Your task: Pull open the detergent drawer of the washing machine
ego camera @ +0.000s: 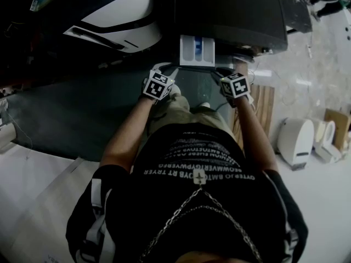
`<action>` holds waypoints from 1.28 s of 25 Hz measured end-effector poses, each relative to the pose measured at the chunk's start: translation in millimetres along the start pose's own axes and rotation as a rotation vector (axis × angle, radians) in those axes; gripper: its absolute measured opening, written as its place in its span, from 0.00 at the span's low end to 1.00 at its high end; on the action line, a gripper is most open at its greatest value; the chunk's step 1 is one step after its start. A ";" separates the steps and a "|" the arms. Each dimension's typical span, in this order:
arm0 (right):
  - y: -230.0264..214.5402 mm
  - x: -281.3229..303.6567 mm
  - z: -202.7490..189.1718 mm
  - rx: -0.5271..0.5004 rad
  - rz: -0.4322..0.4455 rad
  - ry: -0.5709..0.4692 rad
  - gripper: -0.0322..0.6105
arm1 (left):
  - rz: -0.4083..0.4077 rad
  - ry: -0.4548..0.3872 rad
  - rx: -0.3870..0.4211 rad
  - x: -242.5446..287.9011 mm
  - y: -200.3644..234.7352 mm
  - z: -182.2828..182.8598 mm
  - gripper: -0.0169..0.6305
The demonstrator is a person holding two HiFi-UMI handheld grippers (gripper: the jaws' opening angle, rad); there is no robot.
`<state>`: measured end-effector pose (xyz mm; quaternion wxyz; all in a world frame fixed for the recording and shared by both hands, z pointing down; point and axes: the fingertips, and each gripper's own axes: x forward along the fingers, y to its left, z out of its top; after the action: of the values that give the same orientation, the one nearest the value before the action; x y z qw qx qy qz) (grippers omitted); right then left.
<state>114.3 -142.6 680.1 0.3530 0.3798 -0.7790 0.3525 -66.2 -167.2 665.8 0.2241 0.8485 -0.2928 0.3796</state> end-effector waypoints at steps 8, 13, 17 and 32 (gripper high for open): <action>3.0 -0.2 -1.1 0.001 0.020 -0.007 0.22 | 0.022 -0.003 -0.014 -0.2 -1.8 -0.2 0.17; 4.1 -8.0 0.5 -0.008 0.007 -0.020 0.22 | 0.024 -0.016 -0.007 -4.7 -1.9 6.8 0.17; 4.1 -39.5 31.0 -0.037 -0.039 -0.134 0.22 | 0.020 -0.177 -0.065 -35.2 -5.1 50.3 0.16; 71.6 -263.9 210.2 -0.294 -0.103 -0.821 0.05 | 0.199 -0.835 0.093 -247.5 -53.8 272.1 0.03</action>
<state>116.8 -190.8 338.6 0.0815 0.4724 -0.8767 0.0394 -24.5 -211.1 299.0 0.0101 0.9061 -0.4213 0.0360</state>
